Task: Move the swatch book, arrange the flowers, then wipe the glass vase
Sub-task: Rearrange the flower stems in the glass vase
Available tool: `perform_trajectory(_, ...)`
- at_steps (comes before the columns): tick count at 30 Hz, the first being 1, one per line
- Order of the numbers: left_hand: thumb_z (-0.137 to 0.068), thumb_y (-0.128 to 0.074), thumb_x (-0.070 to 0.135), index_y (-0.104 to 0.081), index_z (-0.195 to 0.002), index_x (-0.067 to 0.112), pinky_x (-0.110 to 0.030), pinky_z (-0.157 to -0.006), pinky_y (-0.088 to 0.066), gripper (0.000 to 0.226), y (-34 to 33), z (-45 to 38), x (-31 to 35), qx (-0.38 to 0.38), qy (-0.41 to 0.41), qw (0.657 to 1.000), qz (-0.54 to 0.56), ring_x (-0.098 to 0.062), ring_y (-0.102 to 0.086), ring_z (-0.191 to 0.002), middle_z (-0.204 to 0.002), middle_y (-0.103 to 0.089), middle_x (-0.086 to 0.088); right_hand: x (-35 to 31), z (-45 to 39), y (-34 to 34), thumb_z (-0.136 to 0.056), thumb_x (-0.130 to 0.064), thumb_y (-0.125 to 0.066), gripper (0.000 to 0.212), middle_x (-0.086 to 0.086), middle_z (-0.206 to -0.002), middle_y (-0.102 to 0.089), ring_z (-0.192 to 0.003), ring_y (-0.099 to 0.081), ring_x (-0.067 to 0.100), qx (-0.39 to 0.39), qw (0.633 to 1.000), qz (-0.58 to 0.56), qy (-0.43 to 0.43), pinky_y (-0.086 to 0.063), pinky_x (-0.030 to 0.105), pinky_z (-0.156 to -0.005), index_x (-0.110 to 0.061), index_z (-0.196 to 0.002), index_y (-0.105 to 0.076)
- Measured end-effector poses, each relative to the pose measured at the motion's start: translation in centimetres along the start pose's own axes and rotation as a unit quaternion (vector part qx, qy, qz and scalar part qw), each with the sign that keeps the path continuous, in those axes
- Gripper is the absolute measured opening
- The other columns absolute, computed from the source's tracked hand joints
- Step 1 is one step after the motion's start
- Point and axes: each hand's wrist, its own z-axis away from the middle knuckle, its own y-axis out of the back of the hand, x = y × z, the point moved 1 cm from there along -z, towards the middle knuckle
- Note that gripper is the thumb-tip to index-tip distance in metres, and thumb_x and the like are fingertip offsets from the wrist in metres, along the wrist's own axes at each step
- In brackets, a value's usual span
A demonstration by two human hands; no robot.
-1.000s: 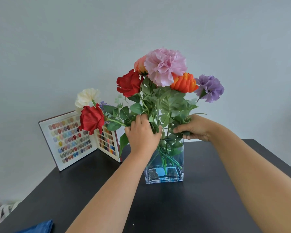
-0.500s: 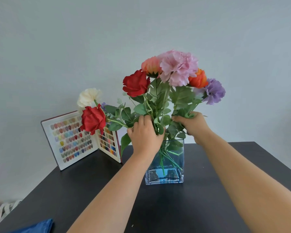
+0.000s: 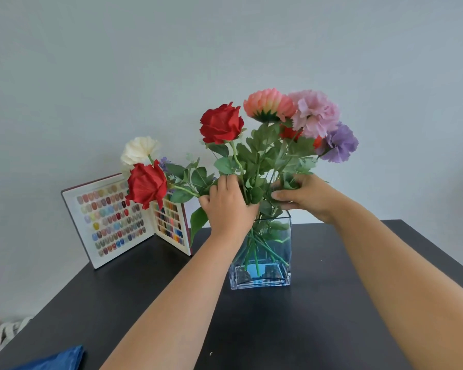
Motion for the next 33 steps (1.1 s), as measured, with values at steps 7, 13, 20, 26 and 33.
perform_trajectory(7, -0.077, -0.064, 0.066, -0.057, -0.102, 0.018, -0.036, -0.071, -0.024, 0.055, 0.5, 0.1, 0.1, -0.014, -0.012, 1.0, -0.005, -0.023, -0.058, -0.091, -0.095, -0.061, 0.002, -1.2, 0.2, 1.3, -0.083, 0.001, -0.07, 0.011, 0.005, -0.068, -0.071, -0.053, -0.066, 0.014, 0.121, 0.991, -0.037, 0.042, -0.057, 0.019, -0.056, -0.009, -0.084, -0.067)
perform_trajectory(13, -0.087, -0.051, 0.068, -0.051, -0.09, 0.018, -0.036, -0.069, -0.021, 0.05, 1.4, -0.1, 0.2, -0.08, -0.072, 0.994, -0.006, -0.022, -0.058, -0.072, -0.066, -0.054, 0.008, 0.2, 0.2, 0.4, -0.085, -0.001, -0.069, 0.009, 0.009, -0.067, -0.069, -0.051, -0.063, 0.014, 0.123, 0.991, 0.044, 0.012, -0.059, 0.022, -0.056, -0.01, -0.084, -0.065)
perform_trajectory(20, -0.09, -0.054, 0.059, -0.057, -0.104, 0.013, -0.035, -0.07, -0.029, 0.048, 1.5, -0.3, 0.4, -0.139, -0.1, 0.984, 0.038, -0.027, -0.056, -0.07, -0.06, -0.044, 0.011, 2.5, 0.4, 1.3, -0.08, -0.007, -0.074, 0.007, 0.005, -0.073, -0.074, -0.057, -0.061, 0.012, 0.149, 0.987, 0.058, -0.009, -0.055, 0.023, -0.061, -0.01, -0.085, -0.07)
perform_trajectory(26, -0.091, -0.045, 0.066, -0.062, -0.119, 0.02, -0.035, -0.076, -0.019, 0.057, 2.8, -0.2, -0.2, -0.12, -0.043, 0.989, 0.071, -0.019, -0.044, -0.065, -0.054, -0.044, 0.012, 4.7, 1.6, 1.4, -0.078, -0.014, -0.078, 0.025, 0.009, -0.095, -0.072, -0.084, -0.068, 0.018, 0.148, 0.984, -0.092, -0.033, -0.054, 0.026, -0.074, -0.009, -0.101, -0.069)
perform_trajectory(33, -0.099, -0.046, 0.046, -0.034, -0.055, 0.03, -0.038, -0.072, -0.033, 0.049, 4.3, 1.9, -2.1, -0.073, -0.07, 0.988, 0.12, -0.019, -0.046, -0.058, -0.054, -0.04, 0.012, 3.0, 5.4, 2.3, -0.076, -0.021, -0.075, 0.084, -0.013, -0.12, -0.057, -0.106, -0.055, 0.006, 0.341, 0.933, -0.073, 0.094, -0.041, 0.029, -0.082, -0.039, -0.142, -0.026)
